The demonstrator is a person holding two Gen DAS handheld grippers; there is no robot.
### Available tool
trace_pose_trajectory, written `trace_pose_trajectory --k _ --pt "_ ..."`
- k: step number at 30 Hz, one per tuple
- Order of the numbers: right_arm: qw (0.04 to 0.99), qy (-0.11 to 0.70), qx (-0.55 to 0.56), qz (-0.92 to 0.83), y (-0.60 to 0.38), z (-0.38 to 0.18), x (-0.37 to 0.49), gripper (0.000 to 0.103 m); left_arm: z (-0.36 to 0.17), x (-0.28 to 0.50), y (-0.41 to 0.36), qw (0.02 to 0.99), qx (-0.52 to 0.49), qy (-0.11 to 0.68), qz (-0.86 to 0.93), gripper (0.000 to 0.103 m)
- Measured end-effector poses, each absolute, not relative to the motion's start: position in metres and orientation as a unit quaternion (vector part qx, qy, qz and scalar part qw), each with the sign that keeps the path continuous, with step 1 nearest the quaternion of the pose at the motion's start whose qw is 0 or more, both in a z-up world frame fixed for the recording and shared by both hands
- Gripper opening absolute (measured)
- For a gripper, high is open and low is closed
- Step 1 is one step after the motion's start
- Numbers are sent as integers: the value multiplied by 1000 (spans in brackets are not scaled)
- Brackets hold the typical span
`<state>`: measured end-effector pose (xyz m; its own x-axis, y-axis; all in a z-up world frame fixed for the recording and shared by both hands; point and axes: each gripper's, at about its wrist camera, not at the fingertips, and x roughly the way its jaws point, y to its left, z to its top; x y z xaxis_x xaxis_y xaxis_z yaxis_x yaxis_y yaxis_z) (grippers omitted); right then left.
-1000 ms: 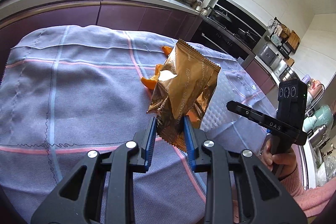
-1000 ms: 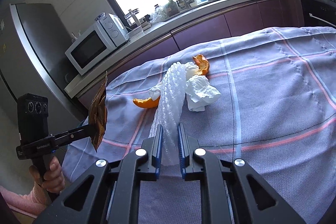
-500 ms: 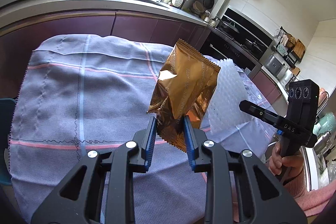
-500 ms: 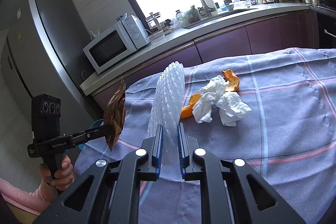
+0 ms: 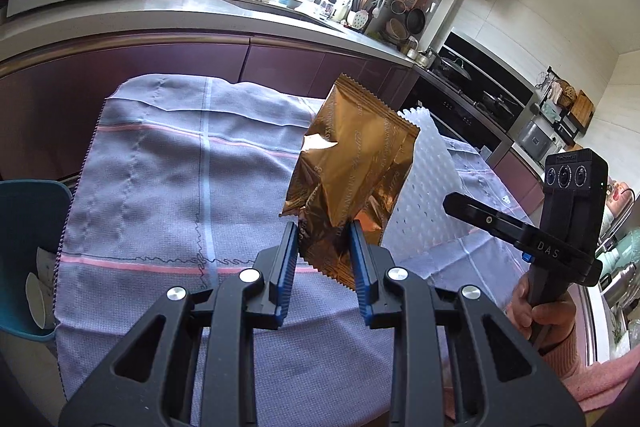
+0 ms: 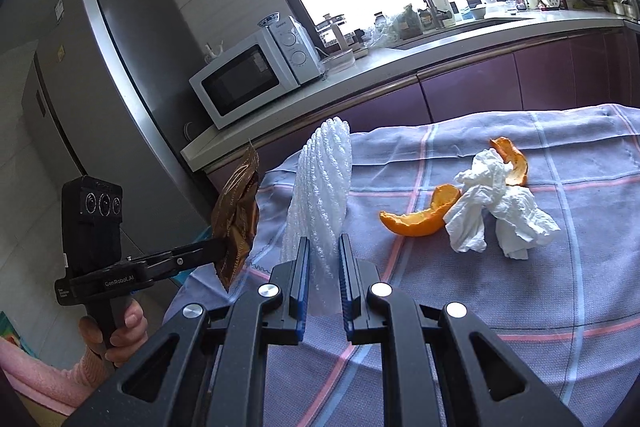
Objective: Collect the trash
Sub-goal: 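Carry gold bag in left gripper and netting in right gripper to the teal bin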
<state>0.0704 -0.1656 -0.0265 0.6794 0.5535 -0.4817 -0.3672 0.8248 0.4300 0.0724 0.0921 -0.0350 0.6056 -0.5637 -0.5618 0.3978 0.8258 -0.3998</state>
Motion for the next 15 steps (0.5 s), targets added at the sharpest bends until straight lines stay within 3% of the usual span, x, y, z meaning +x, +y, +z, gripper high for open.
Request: trace_pose_trajectory --k 15 --pt "893 314 150 287 -139 -27 85 13 -26 54 120 902 -124 342 -232 26"
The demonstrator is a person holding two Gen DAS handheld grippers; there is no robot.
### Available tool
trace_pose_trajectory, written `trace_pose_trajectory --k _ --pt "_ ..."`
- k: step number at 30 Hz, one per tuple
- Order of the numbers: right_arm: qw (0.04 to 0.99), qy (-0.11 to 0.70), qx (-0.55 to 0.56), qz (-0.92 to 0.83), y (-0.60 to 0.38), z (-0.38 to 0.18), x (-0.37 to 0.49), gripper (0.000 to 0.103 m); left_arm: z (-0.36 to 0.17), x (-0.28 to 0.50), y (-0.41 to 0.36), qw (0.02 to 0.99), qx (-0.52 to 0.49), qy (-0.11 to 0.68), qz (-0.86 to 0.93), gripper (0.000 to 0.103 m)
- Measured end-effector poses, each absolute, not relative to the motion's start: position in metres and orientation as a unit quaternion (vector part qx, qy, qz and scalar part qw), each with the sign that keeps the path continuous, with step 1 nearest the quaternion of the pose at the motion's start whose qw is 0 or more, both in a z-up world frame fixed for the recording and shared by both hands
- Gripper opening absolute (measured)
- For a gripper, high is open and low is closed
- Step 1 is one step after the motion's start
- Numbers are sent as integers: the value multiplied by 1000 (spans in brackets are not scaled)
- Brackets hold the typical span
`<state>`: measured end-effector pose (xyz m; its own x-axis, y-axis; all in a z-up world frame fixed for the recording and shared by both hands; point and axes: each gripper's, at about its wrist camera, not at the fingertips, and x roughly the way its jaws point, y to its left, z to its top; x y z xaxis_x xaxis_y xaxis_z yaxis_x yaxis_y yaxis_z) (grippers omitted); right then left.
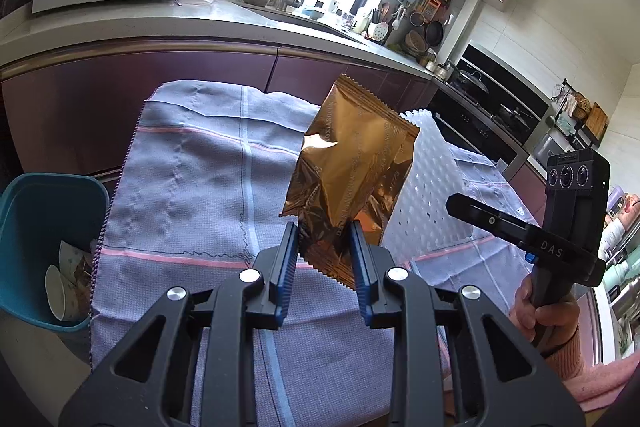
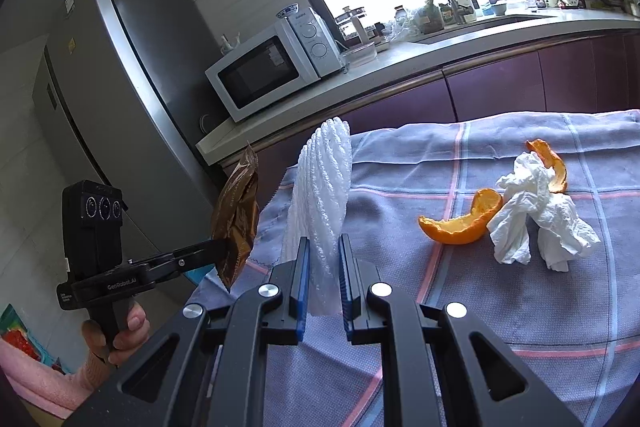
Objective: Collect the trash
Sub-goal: 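Carry gold bag in left gripper and netting in right gripper to the teal bin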
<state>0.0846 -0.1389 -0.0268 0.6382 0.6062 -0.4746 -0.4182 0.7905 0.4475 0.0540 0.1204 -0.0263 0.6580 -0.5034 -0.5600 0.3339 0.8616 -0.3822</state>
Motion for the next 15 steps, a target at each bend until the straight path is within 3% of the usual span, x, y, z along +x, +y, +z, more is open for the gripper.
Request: trace_pose_trajectory --k 15 --pt "876 325 136 331 -97 -26 105 13 -23 45 162 914 -139 332 -187 26"
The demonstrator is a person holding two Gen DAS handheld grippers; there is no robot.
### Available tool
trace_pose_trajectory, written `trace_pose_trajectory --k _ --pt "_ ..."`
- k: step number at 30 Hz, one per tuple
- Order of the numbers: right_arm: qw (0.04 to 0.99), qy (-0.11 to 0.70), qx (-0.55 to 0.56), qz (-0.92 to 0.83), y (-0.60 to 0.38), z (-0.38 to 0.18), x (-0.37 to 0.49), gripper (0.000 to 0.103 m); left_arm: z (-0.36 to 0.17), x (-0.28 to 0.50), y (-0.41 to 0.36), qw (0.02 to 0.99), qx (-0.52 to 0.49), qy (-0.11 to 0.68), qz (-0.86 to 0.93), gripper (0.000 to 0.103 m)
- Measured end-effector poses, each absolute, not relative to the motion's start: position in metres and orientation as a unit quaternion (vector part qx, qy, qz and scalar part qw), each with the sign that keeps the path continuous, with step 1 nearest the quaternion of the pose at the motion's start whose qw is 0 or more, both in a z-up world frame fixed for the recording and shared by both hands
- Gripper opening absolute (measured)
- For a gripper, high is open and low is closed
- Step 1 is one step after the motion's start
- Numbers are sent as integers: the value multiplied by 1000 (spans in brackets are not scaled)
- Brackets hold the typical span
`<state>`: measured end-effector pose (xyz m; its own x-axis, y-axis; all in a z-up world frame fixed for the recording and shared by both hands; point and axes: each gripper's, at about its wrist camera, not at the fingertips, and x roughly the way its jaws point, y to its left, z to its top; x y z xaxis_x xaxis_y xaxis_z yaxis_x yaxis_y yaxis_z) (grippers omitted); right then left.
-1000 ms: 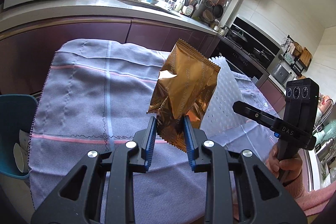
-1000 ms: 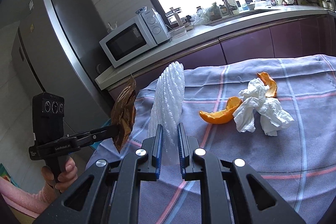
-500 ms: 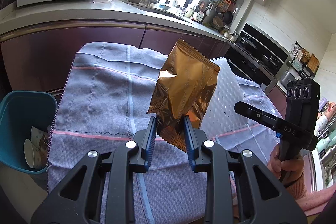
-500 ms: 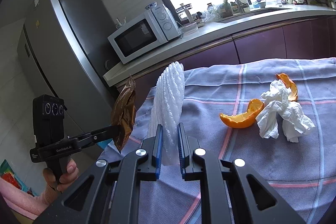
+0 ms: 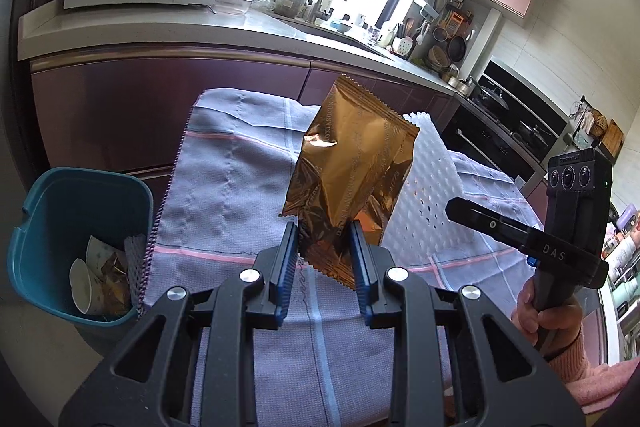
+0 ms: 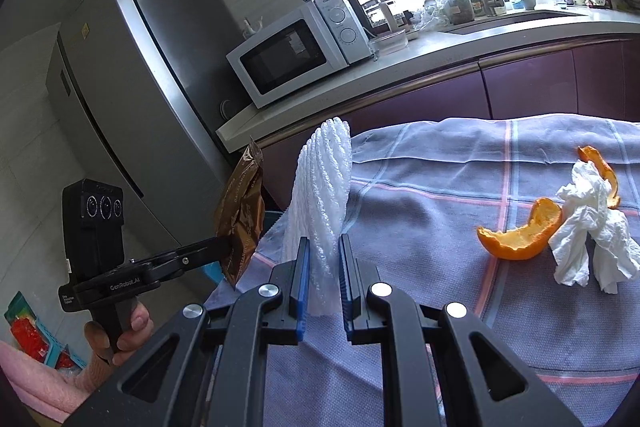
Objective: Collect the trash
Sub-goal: 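Carry gold bag in left gripper and netting in right gripper to the teal bin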
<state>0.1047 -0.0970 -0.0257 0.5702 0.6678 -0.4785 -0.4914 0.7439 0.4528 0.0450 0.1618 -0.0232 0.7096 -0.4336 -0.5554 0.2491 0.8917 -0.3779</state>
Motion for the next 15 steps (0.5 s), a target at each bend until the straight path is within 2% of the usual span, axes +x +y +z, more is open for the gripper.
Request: trace_pose_trajectory --k 15 --pt "852 341 112 381 -36 -20 124 13 -32 36 228 923 -175 323 -117 26"
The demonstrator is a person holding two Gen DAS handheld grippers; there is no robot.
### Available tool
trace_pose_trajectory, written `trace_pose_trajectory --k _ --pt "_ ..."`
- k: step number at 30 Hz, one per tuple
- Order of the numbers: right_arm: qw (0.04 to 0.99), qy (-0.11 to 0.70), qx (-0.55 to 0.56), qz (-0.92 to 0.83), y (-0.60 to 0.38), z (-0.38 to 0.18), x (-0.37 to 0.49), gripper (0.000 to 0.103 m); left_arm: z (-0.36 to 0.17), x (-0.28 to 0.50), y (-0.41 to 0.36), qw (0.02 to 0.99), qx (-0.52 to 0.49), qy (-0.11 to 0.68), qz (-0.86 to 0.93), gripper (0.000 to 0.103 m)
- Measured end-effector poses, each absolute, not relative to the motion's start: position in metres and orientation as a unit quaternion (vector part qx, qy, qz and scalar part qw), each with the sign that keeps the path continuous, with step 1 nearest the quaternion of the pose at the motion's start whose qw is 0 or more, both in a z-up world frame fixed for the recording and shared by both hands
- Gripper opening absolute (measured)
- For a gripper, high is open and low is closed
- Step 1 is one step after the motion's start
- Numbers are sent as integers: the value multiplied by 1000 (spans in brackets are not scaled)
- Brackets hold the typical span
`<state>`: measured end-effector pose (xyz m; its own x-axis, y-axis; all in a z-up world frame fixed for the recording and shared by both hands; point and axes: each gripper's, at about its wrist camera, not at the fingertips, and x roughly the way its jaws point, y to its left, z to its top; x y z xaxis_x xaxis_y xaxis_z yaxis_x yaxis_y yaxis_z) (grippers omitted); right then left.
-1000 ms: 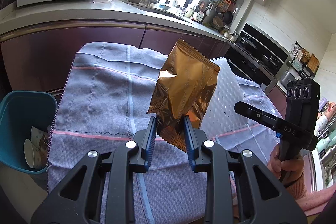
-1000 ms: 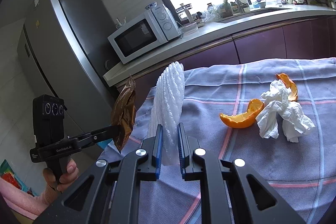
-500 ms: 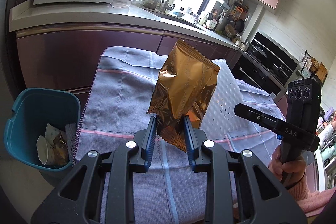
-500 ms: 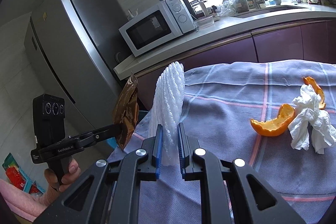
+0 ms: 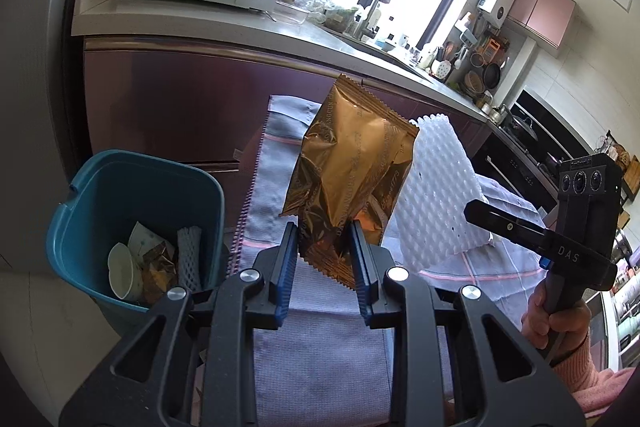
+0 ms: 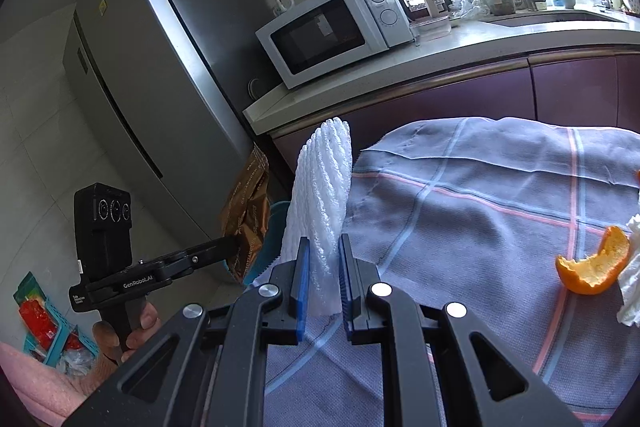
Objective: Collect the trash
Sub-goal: 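Carry gold bag in left gripper and netting in right gripper to the teal bin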
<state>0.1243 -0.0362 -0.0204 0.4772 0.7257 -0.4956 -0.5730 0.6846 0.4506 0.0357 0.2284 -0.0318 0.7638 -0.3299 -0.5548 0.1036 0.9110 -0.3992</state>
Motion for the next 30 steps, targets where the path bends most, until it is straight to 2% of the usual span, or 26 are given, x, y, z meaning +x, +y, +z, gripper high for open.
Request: trace_pose_trajectory --k 16,30 --pt "822 364 64 433 53 -22 143 12 -37 28 303 929 -200 310 -38 26" --pt "807 401 42 432 114 -43 167 13 -68 42 350 916 -219 336 18 27"
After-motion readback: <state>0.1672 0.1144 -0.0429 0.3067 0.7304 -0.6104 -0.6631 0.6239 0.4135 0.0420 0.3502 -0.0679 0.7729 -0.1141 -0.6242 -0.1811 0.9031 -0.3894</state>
